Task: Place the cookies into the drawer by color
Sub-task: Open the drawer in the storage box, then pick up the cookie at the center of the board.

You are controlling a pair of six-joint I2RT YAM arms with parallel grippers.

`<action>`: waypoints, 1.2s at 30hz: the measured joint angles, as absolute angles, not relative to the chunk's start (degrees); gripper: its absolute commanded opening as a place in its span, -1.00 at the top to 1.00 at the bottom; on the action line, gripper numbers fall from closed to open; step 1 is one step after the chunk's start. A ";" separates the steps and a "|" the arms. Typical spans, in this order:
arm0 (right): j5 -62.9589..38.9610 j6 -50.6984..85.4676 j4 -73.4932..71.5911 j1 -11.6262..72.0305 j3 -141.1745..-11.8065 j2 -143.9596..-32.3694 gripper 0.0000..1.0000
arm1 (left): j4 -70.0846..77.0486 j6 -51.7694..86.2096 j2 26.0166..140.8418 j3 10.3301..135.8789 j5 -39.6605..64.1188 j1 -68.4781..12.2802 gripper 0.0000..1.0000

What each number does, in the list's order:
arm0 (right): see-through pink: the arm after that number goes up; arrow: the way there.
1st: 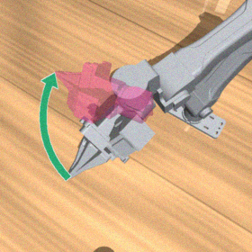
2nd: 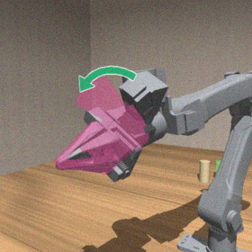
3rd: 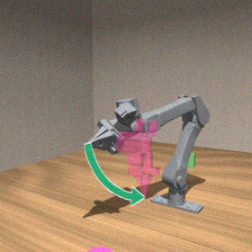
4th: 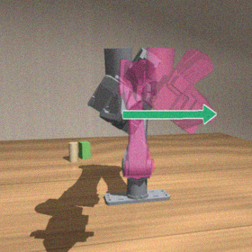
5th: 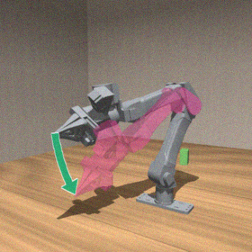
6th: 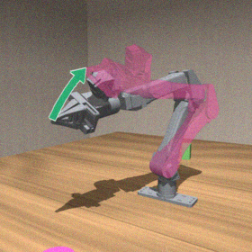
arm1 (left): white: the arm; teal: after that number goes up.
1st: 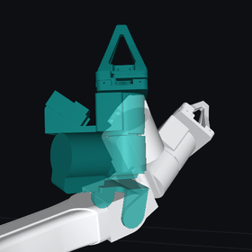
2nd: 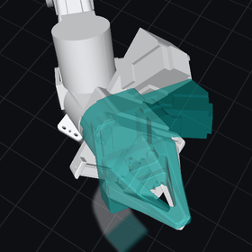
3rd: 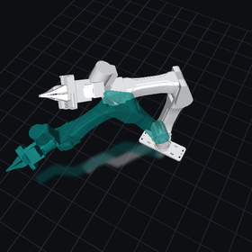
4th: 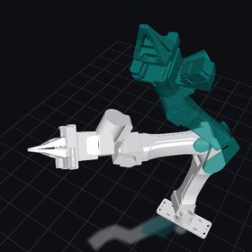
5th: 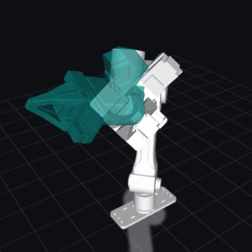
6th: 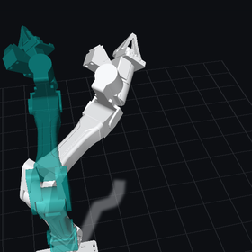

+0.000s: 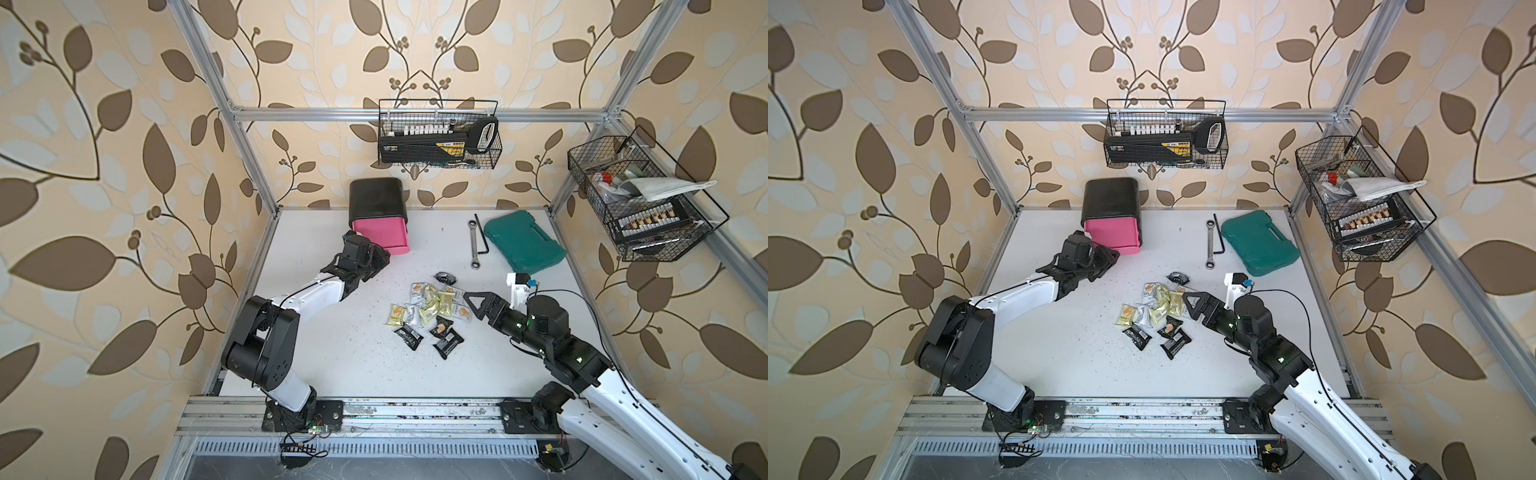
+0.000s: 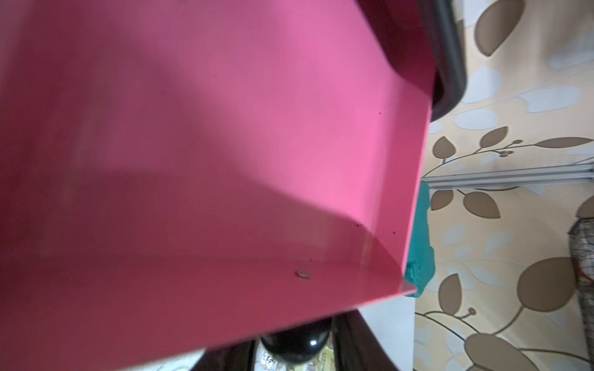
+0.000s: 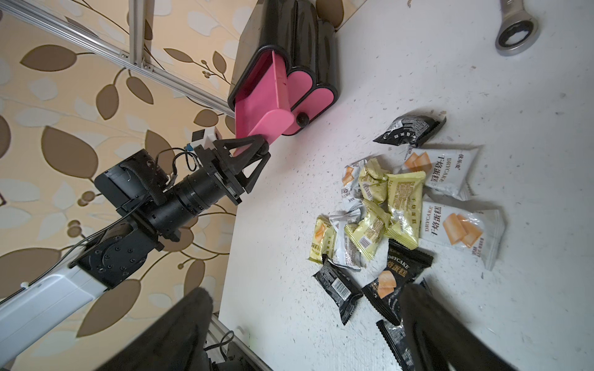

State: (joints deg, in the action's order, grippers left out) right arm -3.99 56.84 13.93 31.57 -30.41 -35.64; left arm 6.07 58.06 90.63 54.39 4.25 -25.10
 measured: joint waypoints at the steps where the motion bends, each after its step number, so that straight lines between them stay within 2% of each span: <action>1: -3.99 56.82 13.96 31.57 -30.41 -35.64 -0.88 | 5.23 57.95 90.59 54.28 3.18 -25.12 0.11; 5: -3.79 56.82 14.00 31.62 -30.41 -35.57 -0.88 | 3.22 57.14 89.36 53.60 0.25 -25.23 -0.13; 10: -3.38 56.99 14.00 31.66 -30.39 -35.27 -0.88 | 2.85 56.49 88.75 52.82 -0.73 -25.21 -0.24; 13: -3.33 56.97 14.00 31.66 -30.39 -35.44 -0.88 | 3.36 56.36 88.36 51.90 0.10 -25.36 -0.39; 18: -2.87 56.66 14.02 31.66 -30.39 -36.21 -0.88 | 2.11 55.35 84.25 51.22 0.01 -28.29 -0.40; 27: -2.28 55.66 13.89 31.66 -30.39 -38.35 -0.88 | -6.13 50.19 71.57 51.22 -7.68 -41.87 -0.37; 31: -2.31 55.35 13.41 31.66 -30.39 -39.70 -0.89 | -12.64 47.35 73.14 51.24 -12.53 -49.45 -0.36; 36: -2.33 54.92 12.86 31.66 -30.39 -40.64 -0.89 | -19.88 44.82 83.00 51.92 -15.33 -53.69 -0.36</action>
